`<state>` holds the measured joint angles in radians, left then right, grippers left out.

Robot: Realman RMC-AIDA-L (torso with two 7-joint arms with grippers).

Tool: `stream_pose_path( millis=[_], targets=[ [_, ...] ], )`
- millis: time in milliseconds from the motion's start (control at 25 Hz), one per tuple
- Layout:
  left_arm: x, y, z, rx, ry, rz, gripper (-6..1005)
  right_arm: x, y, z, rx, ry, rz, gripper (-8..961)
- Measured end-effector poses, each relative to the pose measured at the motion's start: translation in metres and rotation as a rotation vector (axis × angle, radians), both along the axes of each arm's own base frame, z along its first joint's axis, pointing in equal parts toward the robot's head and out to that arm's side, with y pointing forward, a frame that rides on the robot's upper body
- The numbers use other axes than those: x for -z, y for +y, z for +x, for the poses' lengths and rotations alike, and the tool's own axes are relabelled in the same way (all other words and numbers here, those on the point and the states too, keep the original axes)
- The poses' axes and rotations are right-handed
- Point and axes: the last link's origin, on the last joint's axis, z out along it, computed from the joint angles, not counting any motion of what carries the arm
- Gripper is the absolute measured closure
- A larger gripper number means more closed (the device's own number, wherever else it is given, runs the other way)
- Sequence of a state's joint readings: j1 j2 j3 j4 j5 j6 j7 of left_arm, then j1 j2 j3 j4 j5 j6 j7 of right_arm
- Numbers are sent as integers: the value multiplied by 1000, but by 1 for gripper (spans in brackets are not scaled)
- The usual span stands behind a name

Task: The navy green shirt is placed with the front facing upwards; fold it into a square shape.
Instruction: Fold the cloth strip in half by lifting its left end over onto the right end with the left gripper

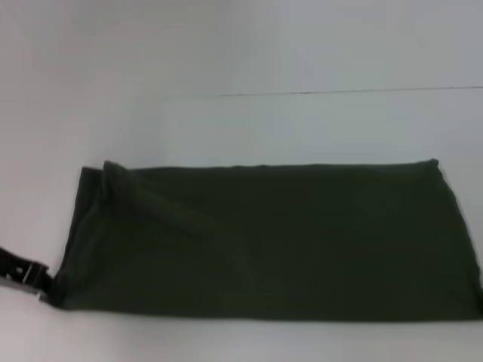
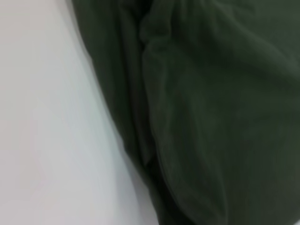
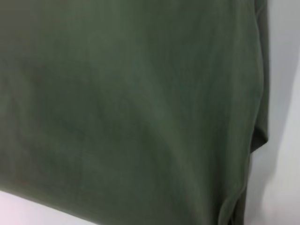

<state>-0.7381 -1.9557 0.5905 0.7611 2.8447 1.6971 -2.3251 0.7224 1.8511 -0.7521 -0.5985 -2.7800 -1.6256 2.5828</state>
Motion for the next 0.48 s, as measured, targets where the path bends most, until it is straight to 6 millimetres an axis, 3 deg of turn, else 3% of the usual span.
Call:
stream_pose_path(
  millis=[200, 480],
  targets=[
    [-3, -19, 9, -13, -41, -129, 988, 0, -10, 2, 1, -36, -92, 934],
    [-6, -19, 8, -15, -31, -124, 988, 9, -13, 0, -18, -56, -141, 933]
  ],
)
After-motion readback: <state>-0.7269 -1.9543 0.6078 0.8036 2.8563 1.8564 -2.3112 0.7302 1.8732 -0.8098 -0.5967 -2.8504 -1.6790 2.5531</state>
